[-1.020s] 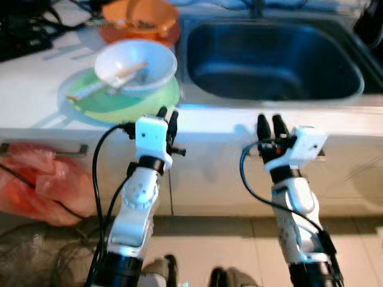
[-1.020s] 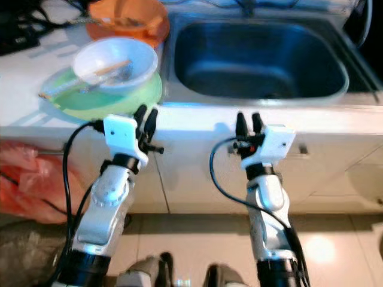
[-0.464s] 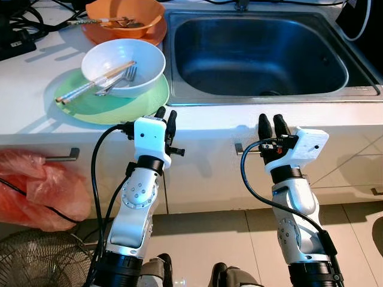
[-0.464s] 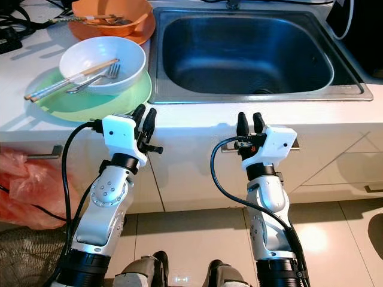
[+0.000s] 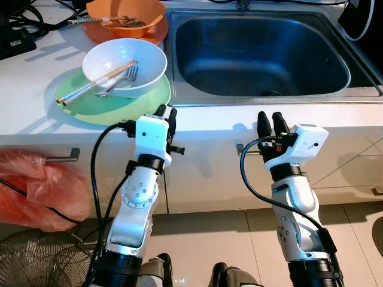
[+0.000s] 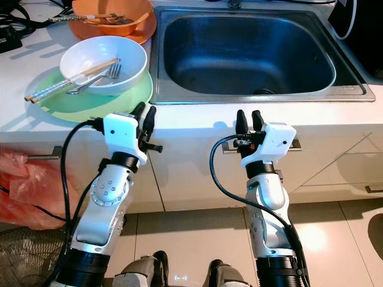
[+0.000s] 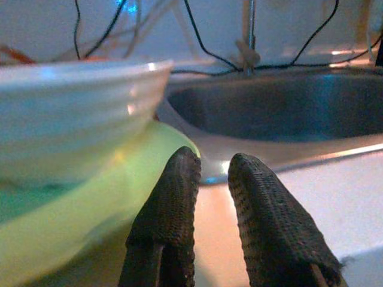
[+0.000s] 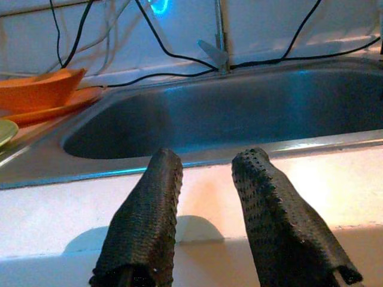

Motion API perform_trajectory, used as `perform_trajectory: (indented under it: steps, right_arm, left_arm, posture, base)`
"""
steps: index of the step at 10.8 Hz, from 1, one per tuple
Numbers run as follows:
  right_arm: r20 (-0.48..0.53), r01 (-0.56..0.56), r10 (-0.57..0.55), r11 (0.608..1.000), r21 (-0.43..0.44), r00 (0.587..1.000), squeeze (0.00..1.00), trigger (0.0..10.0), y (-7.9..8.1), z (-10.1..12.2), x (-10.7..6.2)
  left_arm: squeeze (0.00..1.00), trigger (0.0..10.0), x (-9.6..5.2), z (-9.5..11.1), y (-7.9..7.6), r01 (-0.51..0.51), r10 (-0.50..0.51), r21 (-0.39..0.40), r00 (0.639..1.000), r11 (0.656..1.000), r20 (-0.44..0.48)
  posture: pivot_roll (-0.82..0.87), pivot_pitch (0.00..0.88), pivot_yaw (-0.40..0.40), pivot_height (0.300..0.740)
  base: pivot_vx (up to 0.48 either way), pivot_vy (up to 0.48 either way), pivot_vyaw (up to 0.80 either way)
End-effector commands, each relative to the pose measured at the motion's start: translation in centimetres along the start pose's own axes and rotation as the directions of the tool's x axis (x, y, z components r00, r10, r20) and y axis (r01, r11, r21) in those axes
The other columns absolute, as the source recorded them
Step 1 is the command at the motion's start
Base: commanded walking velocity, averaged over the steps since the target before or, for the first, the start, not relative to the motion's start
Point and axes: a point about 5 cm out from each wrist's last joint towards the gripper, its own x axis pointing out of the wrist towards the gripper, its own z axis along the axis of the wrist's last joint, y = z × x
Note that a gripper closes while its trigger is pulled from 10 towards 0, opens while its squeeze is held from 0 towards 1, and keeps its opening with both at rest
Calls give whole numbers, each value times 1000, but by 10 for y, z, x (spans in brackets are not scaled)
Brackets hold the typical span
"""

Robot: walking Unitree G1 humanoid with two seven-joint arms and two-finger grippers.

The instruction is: Kitchen organization

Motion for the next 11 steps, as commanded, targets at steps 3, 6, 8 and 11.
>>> perform_trajectory:
  steps: [3, 6, 8, 11]
  right_arm:
    - [-27, 13, -13, 1000, 5, 1000, 0, 10000, -4, -4, 0]
    - [-33, 7, -7, 1000, 9, 999, 0, 10000, -4, -6, 1]
    - [-39, -5, 5, 1000, 16, 999, 0, 10000, -1, -8, 2]
    - [-45, -19, 20, 1000, 21, 999, 0, 10000, 0, -11, 6]
  left_arm:
    - [0, 10000, 3, 21, -3, 13, -20, 72, 996, 997, 88]
    - [0, 10000, -12, 16, 16, -46, 41, 100, 998, 994, 54]
    - [0, 10000, -25, 13, 34, -126, 124, 109, 992, 986, 28]
    - [0, 10000, -46, -1, 48, -209, 216, 188, 976, 960, -17]
  posture:
    - [105, 212, -40, 740]
    - [126, 201, -46, 740]
    - [150, 193, -54, 740]
    - [166, 199, -68, 740]
  base:
    - [0, 0, 0]
    - [0, 0, 0]
    - [0, 0, 0]
    - [0, 0, 0]
